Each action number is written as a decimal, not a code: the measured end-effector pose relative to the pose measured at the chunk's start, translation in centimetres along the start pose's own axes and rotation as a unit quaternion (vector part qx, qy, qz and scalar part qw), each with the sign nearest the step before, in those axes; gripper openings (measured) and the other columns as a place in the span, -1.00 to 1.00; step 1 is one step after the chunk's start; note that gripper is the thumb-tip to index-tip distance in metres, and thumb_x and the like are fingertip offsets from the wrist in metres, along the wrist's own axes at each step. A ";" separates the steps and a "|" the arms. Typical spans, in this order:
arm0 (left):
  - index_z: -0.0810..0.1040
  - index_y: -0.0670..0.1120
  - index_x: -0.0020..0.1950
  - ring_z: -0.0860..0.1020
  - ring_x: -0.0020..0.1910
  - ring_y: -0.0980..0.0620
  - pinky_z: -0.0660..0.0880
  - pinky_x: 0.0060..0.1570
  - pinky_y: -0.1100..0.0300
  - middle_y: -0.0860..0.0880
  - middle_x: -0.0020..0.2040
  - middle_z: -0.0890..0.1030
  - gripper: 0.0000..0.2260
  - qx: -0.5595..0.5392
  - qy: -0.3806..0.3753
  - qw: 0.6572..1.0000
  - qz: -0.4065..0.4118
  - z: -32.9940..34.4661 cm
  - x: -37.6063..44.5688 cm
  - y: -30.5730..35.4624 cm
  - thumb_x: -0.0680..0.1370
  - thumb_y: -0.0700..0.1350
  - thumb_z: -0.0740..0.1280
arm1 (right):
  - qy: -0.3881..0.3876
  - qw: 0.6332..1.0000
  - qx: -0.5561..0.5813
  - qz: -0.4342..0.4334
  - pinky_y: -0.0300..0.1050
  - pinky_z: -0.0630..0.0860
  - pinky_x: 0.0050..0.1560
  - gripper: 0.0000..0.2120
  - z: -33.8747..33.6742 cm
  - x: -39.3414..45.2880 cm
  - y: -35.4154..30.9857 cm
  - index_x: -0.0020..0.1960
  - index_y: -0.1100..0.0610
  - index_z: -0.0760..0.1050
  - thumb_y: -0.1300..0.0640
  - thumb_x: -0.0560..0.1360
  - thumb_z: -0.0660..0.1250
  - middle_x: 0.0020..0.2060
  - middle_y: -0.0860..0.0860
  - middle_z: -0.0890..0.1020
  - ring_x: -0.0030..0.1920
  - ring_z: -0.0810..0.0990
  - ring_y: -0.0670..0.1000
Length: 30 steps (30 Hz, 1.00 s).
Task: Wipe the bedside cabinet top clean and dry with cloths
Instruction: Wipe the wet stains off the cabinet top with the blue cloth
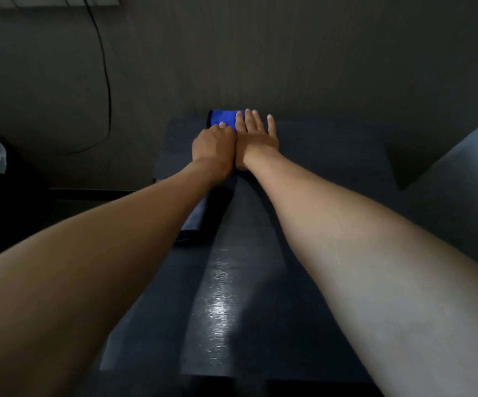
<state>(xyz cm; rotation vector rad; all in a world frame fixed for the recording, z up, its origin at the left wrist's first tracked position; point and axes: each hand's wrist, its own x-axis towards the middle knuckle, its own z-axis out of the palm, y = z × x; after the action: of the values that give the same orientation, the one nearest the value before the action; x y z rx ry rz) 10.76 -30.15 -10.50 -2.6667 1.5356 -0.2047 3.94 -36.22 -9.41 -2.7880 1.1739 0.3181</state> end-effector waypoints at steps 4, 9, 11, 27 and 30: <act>0.52 -0.17 0.24 0.59 0.12 -0.18 0.47 -0.13 0.03 -0.16 0.19 0.57 -0.78 0.004 0.001 1.000 0.011 -0.9 0.4 5.0 0.65 -0.23 0.16 | -0.006 1.000 -0.002 0.015 0.14 -0.36 0.51 -0.25 0.0 -0.7 4.9 0.59 0.15 -0.32 0.00 0.63 0.09 0.60 0.08 -0.25 0.58 -0.30 0.05; 0.51 -0.19 0.25 0.58 0.14 -0.16 0.51 -0.07 0.03 -0.17 0.22 0.55 -0.77 0.015 0.016 0.999 0.048 -1.6 0.8 11.2 0.64 -0.25 0.16 | -0.001 0.999 -0.006 0.032 0.14 -0.35 0.52 -0.25 0.6 -1.7 11.2 0.60 0.15 -0.31 0.00 0.62 0.08 0.60 0.08 -0.23 0.58 -0.28 0.04; 0.50 -0.20 0.26 0.58 0.15 -0.15 0.51 -0.05 0.03 -0.17 0.23 0.55 -0.76 0.015 0.024 0.998 0.061 -1.9 1.1 13.4 0.64 -0.26 0.16 | 0.004 0.999 -0.004 0.039 0.14 -0.34 0.52 -0.27 0.7 -2.1 13.5 0.60 0.15 -0.30 -0.01 0.62 0.06 0.60 0.08 -0.22 0.59 -0.28 0.04; 0.49 -0.21 0.29 0.58 0.17 -0.11 0.52 0.02 0.08 -0.18 0.25 0.55 -0.76 -0.008 0.057 0.994 0.090 -2.8 2.5 23.0 0.64 -0.28 0.19 | 0.017 0.997 0.002 0.077 0.08 -0.26 0.55 -0.09 2.0 -2.0 23.3 0.60 0.14 -0.26 -0.02 0.53 0.29 0.61 0.08 -0.18 0.59 -0.23 0.06; 0.48 -0.21 0.30 0.57 0.19 -0.11 0.53 0.03 0.08 -0.18 0.27 0.54 -0.75 -0.014 0.058 0.995 0.086 -2.8 2.3 23.8 0.64 -0.28 0.19 | 0.023 0.997 -0.004 0.077 0.10 -0.27 0.53 -0.05 2.5 -1.7 24.1 0.61 0.13 -0.25 -0.05 0.51 0.34 0.61 0.08 -0.16 0.60 -0.21 0.07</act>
<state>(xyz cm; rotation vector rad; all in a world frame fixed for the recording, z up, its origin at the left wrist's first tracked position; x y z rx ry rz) -8.88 -44.09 -10.30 -2.5652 1.8045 -0.3361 -14.85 -51.40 -11.72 -2.7313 1.4038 0.2720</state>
